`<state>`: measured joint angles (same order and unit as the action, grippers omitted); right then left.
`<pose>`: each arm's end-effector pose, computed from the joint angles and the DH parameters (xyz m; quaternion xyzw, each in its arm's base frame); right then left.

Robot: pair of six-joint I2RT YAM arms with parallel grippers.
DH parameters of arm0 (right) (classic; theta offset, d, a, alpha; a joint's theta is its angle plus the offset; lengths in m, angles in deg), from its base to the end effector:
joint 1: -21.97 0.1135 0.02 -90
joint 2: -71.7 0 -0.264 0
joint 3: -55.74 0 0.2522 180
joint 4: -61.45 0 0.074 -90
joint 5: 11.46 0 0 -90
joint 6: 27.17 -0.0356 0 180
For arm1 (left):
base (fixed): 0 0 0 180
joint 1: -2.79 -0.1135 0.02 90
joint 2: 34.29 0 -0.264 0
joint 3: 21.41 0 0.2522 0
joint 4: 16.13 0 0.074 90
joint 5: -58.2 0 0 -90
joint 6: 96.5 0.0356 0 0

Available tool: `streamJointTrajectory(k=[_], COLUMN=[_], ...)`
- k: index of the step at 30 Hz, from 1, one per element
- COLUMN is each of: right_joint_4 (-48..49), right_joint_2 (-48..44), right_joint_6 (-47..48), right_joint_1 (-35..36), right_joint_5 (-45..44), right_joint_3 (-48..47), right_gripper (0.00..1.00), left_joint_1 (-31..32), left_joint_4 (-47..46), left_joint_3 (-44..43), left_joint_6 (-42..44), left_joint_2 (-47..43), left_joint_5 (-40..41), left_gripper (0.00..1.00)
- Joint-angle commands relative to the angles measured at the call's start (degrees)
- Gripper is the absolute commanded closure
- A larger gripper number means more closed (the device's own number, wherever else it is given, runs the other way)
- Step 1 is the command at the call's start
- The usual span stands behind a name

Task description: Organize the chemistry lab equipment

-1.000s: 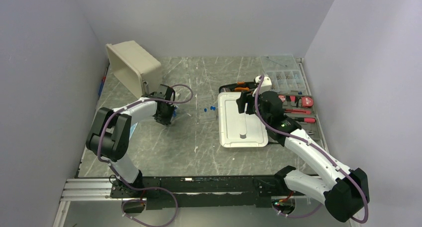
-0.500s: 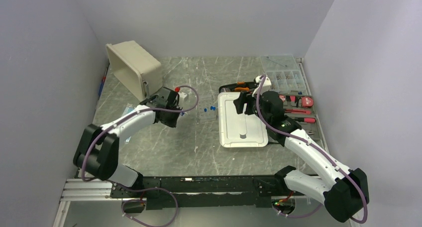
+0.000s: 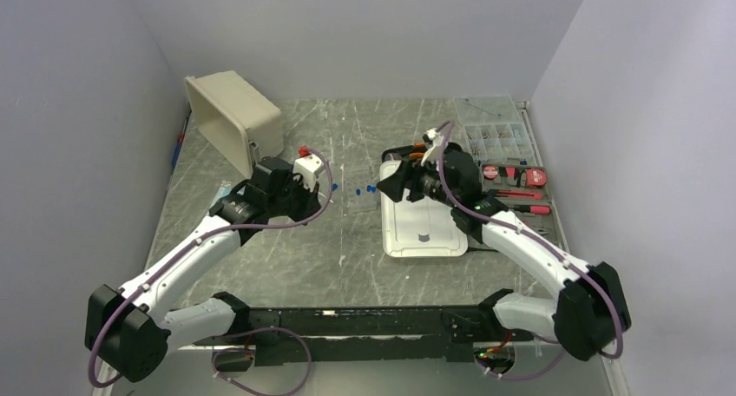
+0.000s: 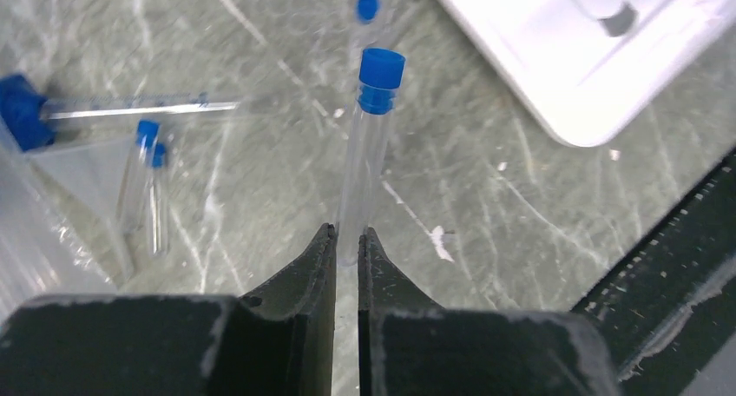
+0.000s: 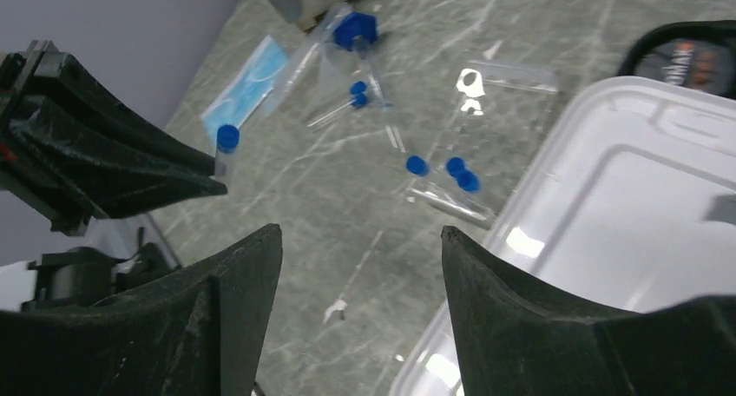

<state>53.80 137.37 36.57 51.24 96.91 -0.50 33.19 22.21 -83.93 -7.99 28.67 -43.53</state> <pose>0.2240 0.1384 0.2811 -0.1157 0.7912 0.3869 0.4593 0.2008 -0.1262 0.2785 0.2667 0.8576 -0.2067 0.3881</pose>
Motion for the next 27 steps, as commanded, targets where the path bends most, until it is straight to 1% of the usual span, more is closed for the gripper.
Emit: streamJointTrajectory(k=[1, 5, 8, 11, 16, 21, 25, 27], right_joint_4=[9.31, 11.31, 13.86, 17.08, 17.69, 16.38, 18.51, 19.16], right_joint_2=[5.44, 9.22, 11.67, 14.25, 16.02, 16.57, 17.28, 17.73], right_joint_6=[-5.42, -5.76, -7.31, -9.12, -9.67, -8.76, -10.03, -10.58], right_joint_1=[2.02, 5.5, 6.59, 6.67, 7.06, 8.2, 8.41, 8.38], right_joint_5=[7.66, 9.21, 10.44, 12.46, 14.2, 14.15, 15.71, 16.28], right_joint_3=[-4.73, -7.47, -8.03, -7.86, -8.54, -9.05, -8.51, -8.48], right_gripper=[0.32, 0.32, 0.32, 0.35, 0.41, 0.45, 0.5, 0.55], left_joint_1=[1.42, 1.89, 1.97, 2.16, 2.22, 2.16, 2.15, 2.21], left_joint_4=[-3.41, -3.31, -3.69, -3.48, -3.27, -3.14, -3.3, -3.27], left_joint_3=[0.34, 0.07, 0.19, 0.01, 0.06, -0.11, 0.06, 0.06], left_joint_6=[2.71, 2.73, 2.59, 2.62, 2.76, 2.68, 2.59, 2.6], left_joint_2=[-1.6, -1.98, -2.39, -2.4, -2.75, -2.74, -3.02, -3.02], left_joint_5=[-8.66, -10.49, -11.54, -11.57, -11.06, -10.88, -10.62, -10.45], left_gripper=[0.99, 1.0, 1.0, 1.0, 1.0, 1.0, 1.0, 1.0])
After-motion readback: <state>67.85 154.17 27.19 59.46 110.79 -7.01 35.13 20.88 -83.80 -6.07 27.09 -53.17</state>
